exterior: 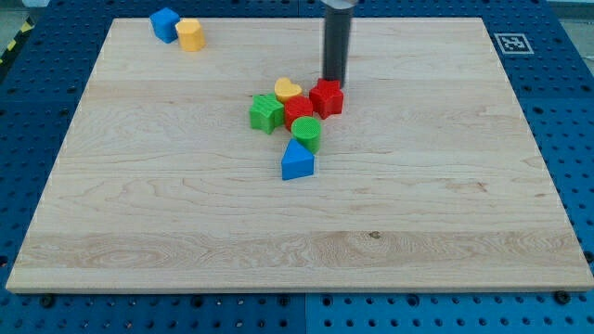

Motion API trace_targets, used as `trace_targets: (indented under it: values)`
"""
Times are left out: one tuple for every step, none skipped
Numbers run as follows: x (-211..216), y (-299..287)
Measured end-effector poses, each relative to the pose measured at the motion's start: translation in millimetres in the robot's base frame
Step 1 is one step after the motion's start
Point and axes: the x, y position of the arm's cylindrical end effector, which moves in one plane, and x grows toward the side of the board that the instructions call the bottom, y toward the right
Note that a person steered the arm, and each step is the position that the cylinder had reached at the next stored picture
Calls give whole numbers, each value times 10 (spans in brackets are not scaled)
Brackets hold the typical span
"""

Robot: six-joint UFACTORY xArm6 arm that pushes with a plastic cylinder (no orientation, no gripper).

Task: Move the blue triangle towards group of the blocks

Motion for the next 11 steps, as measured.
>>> trace_targets:
  values:
    - [84,452]
    - [838,547]
    - [1466,474]
    - [1540,-67]
    - [1576,-449]
    - [1586,-470]
    - [1567,-523]
    - [1616,-730]
    - [1560,-817]
    - [1336,-817]
    - [1322,-817]
